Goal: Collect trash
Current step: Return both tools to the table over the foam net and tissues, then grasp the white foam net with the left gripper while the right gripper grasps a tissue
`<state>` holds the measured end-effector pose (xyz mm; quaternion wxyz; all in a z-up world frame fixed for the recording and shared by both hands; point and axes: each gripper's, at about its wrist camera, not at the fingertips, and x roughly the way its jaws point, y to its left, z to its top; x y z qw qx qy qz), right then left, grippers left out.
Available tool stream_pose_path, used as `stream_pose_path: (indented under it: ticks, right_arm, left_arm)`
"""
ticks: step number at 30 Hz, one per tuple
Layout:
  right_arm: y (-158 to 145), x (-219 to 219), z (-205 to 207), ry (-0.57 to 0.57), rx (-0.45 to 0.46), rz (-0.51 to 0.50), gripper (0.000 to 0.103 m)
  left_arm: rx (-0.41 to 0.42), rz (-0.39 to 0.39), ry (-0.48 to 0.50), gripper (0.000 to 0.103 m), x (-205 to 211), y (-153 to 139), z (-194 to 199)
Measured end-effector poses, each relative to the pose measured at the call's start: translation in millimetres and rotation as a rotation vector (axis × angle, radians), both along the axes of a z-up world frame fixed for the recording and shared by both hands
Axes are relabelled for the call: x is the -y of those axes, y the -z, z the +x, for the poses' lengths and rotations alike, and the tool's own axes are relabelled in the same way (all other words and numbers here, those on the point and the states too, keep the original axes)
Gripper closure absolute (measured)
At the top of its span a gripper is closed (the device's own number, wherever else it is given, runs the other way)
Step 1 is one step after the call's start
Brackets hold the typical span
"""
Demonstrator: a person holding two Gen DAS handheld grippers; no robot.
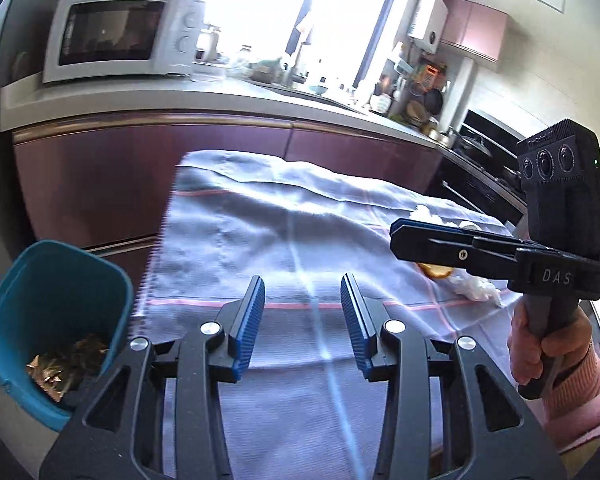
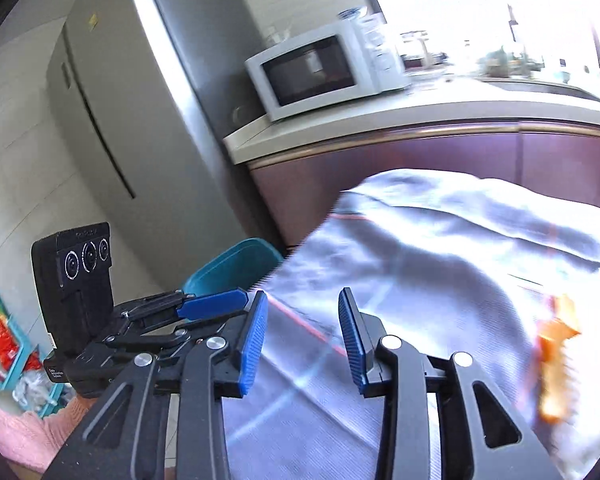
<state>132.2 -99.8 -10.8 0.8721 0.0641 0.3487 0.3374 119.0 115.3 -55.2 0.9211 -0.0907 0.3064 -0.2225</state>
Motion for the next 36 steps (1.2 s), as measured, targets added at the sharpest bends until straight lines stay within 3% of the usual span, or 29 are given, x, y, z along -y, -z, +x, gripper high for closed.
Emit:
stream_pose_path:
  ticks: [10,15,18,24,33,36]
  right_arm:
    - [9,125,-25,0.295,0.003,0.000,0.065]
    - [22,175,-34,0.410,-0.020,0.008,0.065]
    - [30,192,-36,0.461,-0.034,0.006,0.058]
    - [50,219,-43,0.498,-0.086,0.020,0.050]
    - [70,225,-41,0.470,-0.139,0.011,0.045]
    - [75,224,-41,0.461,-0.152,0.016,0.045]
  left_arm:
    - [-0.042,0.000,0.234,0.064,118,11,1]
    - [-0.055,0.012,0.299,0.064,156,12,4]
    - [-0.066,0.015,0.334,0.064,172,14,10]
    - [-0.090,0.022,0.386,0.061,202,14,18]
    - [-0.167,0.014,0.409,0.060,243,20,49]
    - [-0.184,0.011,0.411,0.069,253,22,55]
